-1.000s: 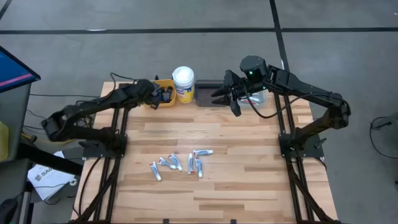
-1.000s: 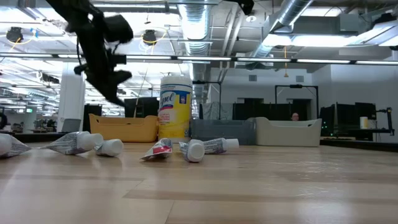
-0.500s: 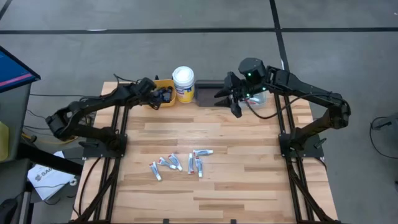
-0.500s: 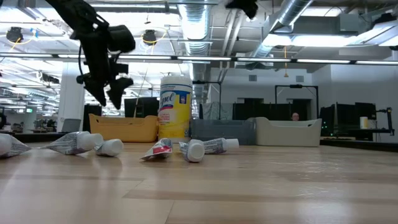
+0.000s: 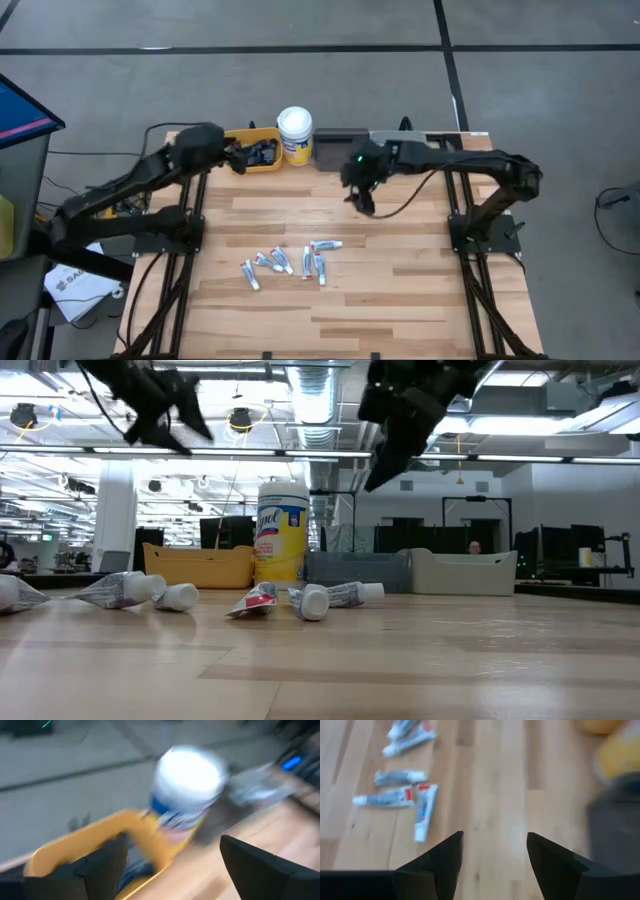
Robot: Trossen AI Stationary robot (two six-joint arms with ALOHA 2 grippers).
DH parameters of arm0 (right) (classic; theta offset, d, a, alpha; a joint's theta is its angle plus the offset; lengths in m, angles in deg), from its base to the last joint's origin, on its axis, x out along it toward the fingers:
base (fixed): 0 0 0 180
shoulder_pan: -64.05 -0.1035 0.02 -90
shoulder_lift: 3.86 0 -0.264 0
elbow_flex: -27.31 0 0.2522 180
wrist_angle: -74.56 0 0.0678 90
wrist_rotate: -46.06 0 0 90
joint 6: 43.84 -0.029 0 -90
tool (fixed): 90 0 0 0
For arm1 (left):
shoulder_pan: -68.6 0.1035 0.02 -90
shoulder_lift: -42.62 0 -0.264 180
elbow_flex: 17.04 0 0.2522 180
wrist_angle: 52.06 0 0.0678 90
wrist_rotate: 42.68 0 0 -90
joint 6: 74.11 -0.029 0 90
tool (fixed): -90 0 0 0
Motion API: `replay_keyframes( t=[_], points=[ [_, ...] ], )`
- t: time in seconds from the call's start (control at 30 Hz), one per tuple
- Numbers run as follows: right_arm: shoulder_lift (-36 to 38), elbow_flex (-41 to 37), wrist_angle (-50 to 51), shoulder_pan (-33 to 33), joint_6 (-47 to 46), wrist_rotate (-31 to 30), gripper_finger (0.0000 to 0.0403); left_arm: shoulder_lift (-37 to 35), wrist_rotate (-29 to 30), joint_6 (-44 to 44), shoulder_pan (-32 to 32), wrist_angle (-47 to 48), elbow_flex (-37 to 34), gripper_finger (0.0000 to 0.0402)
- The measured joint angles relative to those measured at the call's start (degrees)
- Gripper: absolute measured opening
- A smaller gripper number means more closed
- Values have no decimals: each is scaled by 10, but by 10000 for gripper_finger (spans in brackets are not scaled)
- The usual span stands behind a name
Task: Pick & Place Travel size toiletries
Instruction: Put the white toothpaste into the black bin
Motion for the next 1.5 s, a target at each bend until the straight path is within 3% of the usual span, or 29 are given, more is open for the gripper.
replay_keyframes(
  t=[0.33,0.6,0.8,0.97,1.13,1.37,1.5],
  points=[
    [-127,3,-74,-117,44,-4,218,-160,-11,-35,-85,-72,0,283],
    [-166,10,-100,-171,-39,-75,226,-230,-28,-86,-154,-69,0,262],
    [-222,9,-103,-187,-95,-79,224,-267,-52,-106,-184,-20,-3,244],
    [-242,9,-94,-202,-127,-78,224,-316,-62,-80,-200,-19,-65,224],
    [-238,9,-93,-204,-157,-125,215,-371,-57,-55,-200,-31,-154,201],
    [-242,10,-68,-201,-186,-133,173,-442,-47,6,-200,-51,-281,171],
    [-242,10,-64,-202,-187,-132,150,-443,-47,15,-200,-68,-320,155]
  ],
)
